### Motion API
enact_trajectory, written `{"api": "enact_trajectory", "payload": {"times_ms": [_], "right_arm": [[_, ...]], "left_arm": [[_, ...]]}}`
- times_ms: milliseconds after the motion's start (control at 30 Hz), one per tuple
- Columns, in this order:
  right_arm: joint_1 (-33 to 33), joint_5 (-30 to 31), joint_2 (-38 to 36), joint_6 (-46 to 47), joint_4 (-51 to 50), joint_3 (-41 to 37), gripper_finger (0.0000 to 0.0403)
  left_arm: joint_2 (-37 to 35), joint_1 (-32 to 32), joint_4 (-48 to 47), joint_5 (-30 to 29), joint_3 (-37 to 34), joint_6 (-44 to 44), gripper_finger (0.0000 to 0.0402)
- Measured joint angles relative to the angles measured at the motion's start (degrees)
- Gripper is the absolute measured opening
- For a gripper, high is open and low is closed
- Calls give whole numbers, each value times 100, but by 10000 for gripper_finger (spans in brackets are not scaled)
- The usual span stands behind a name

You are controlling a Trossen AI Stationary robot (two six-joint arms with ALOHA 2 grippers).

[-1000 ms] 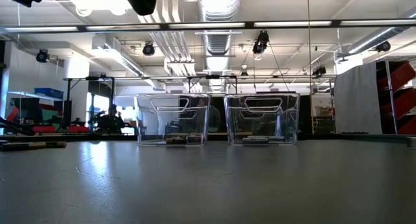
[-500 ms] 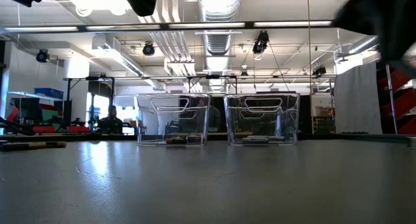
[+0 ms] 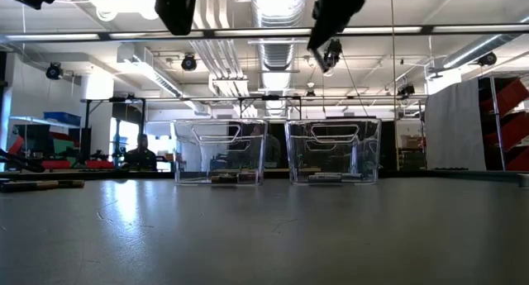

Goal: Sort batteries
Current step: Put the white battery into the right transparent bin

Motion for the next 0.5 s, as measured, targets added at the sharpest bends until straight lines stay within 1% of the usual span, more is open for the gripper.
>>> {"api": "enact_trajectory", "payload": {"times_ms": [100, 233, 333, 500], "right_arm": [[-650, -1, -4, -374, 60, 123, 36], [-1429, -90, 84, -779, 151, 65, 36], [-1947, -315, 314, -953, 159, -38, 36], [-2529, -972, 780, -1121, 194, -188, 36]], "left_arm": [[0, 0, -45, -8, 0, 1, 159], [0, 1, -39, -10, 0, 1, 159], [0, 0, -36, -9, 0, 0, 159], [0, 0, -14, -9, 0, -15, 159]]}}
